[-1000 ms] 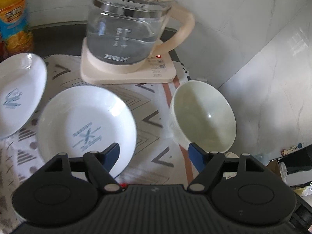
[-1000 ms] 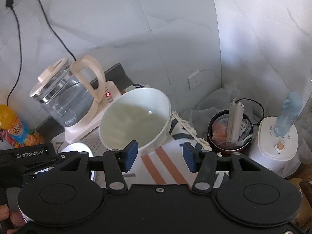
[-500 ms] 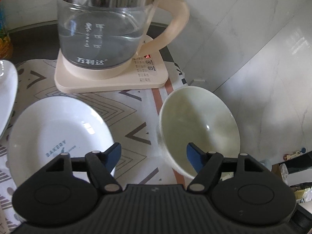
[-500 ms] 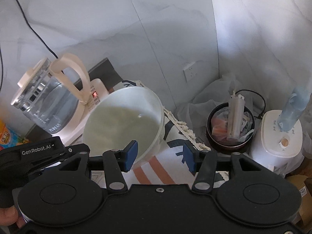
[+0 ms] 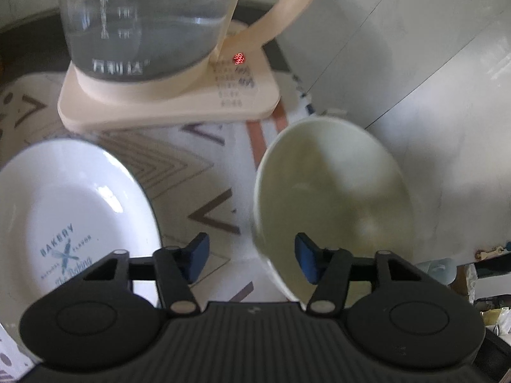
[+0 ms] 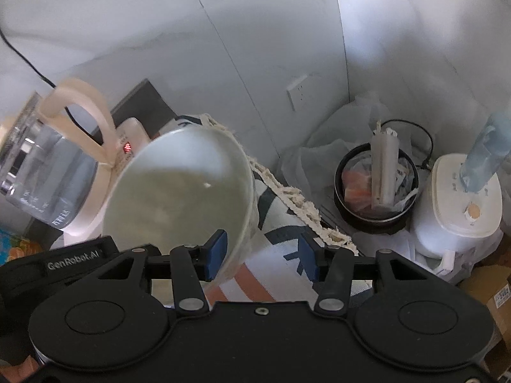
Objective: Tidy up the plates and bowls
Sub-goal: 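Reach both grippers to the small white bowl rim and close them, then lift the small white bowl with both grippers and carry it over the stack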
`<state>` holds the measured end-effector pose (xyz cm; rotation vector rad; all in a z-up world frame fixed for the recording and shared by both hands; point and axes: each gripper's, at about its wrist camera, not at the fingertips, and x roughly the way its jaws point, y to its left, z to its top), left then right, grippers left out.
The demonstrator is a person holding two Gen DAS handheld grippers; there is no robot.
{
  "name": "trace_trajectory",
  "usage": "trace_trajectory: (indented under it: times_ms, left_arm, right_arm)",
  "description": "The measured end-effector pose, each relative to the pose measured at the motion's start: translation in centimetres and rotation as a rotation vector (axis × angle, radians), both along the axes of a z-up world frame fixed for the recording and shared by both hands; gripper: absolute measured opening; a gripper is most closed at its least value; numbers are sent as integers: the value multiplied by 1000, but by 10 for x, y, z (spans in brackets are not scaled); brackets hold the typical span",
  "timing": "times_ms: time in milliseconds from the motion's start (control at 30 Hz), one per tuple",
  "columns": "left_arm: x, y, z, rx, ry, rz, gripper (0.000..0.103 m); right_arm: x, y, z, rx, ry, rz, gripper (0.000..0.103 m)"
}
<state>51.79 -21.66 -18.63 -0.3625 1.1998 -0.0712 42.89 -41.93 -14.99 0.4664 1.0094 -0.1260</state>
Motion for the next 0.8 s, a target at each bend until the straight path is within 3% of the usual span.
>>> trace_trajectory:
  times_ms: [300,367,433,500,800]
  left_arm:
    - [2,-1,-13,-53,52,10,28]
    - [2,-2,-14,-49,47,14,26]
    - [3,-2,-17,-54,63,15,22]
    - [3,-2,-16,-71,67,16,18]
    - [-15,4,4,-80,57,26,16]
  right_arm:
    - [11,-5,-19,80,59,-7,47]
    - [12,-7,-26,103,77,-10,42]
    - [11,-9,-30,128,88,-23,20]
    - [10,-6,-29,138,82,-17,10]
    - [-3,3,-3,109,20,1,13]
